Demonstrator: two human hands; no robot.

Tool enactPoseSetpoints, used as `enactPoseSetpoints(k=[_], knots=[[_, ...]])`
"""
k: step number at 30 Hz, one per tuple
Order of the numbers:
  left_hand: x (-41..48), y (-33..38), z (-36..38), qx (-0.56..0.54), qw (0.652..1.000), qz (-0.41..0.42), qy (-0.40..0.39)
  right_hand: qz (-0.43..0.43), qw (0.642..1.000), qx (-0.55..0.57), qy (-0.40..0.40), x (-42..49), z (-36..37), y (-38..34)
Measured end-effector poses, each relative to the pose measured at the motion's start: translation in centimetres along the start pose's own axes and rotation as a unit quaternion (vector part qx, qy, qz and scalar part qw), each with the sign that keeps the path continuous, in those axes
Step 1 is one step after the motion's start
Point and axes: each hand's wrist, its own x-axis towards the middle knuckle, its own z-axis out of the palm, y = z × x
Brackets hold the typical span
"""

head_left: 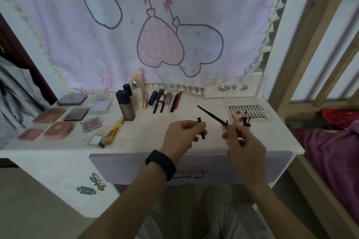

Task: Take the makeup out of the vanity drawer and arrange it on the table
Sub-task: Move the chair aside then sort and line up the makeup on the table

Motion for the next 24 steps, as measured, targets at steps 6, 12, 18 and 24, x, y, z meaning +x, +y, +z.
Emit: enactPoseSetpoints(k=[6, 12, 18, 24], knots=[[0.7, -0.7, 2.1, -0.138, 0.989, -0.047, 0.035, 0.011, 0.999, 0.014, -0.04, -1.4, 2.2, 0.3], [1.9, -0.8, 1.6, -0.085, 0.996, -0.026, 0.002, 0.017, 0.996, -0.014, -0.083, -0.7, 2.4, 1.2], [3.3, -1.3, 1.1, 0.005, 1.0, 0.029, -0.012, -0.026, 0.991, -0.082, -0.1, 0.9, 2.2, 1.2], [5.8, -2.4, -0.7, 0.014, 0.999, 0.013, 0.047, -0.036, 0.937, -0.311, -0.155, 8.8, 1.3, -0.8]])
